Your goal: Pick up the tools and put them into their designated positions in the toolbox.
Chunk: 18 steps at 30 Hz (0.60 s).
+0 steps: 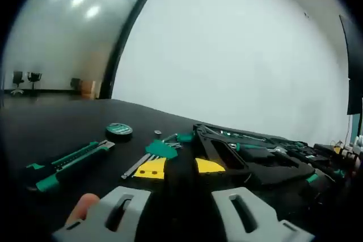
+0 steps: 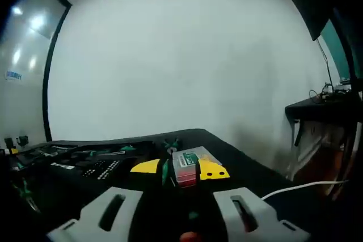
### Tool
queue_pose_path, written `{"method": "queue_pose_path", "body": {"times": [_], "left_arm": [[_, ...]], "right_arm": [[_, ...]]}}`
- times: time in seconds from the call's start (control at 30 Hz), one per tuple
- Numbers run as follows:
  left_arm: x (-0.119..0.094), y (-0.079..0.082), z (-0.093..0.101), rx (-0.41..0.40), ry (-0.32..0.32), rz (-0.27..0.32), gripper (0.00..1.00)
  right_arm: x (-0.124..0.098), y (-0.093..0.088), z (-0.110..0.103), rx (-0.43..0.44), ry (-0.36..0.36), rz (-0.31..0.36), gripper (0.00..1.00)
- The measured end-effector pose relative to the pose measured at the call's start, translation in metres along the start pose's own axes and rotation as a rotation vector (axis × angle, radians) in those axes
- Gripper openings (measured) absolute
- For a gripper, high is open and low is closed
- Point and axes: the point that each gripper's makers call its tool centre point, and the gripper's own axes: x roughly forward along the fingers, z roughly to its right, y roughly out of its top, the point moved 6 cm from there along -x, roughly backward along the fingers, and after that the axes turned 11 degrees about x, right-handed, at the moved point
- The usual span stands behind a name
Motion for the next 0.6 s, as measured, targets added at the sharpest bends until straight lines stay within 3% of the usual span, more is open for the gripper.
{"method": "queue_pose_path", "body": {"times": [0.6], "left_arm": [[-0.0071,-0.0014,0.0052,-0.010,0.016,0.004,0.20]], "right_arm": [[-0.0078,-0.0036,-0.0093,-0.033,0.015,-0.027,0.22]]}}
